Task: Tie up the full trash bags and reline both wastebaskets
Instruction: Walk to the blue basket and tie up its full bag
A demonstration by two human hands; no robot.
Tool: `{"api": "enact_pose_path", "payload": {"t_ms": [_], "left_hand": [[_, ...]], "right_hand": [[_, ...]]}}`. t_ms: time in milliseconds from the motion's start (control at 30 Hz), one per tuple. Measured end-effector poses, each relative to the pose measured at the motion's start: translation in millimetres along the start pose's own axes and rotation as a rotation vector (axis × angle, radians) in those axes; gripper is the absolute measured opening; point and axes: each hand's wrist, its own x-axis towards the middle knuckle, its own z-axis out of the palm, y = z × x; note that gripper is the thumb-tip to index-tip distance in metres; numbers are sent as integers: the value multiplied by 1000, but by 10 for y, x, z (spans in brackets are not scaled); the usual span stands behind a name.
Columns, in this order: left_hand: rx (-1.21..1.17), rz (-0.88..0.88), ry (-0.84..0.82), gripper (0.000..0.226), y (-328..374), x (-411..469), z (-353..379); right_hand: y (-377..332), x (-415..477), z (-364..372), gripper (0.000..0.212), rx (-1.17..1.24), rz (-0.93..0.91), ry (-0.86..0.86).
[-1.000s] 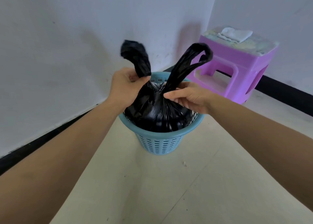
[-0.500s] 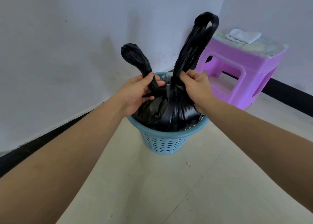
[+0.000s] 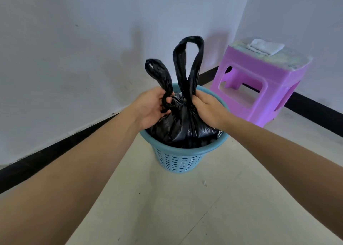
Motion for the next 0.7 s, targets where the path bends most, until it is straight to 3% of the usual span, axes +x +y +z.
{"api": "enact_pose_path", "payload": {"t_ms": [133, 300, 467, 600, 700], "left_hand": [[-90, -7, 126, 19, -17, 33, -18], [-154, -5, 194, 17, -15, 68, -37], [-130, 51, 30, 18, 29, 14, -27], [62, 150, -183, 24, -6, -51, -109], [98, 194, -151, 11, -54, -44, -104]], "right_hand": [[-80, -39, 2, 47, -12, -68, -43], [-45, -52, 18, 43, -78, -191, 87], [-73, -8, -36, 42, -385, -321, 98], [-82, 16, -80, 32, -566, -414, 60], [-117, -6, -78, 35, -573, -442, 32]]}}
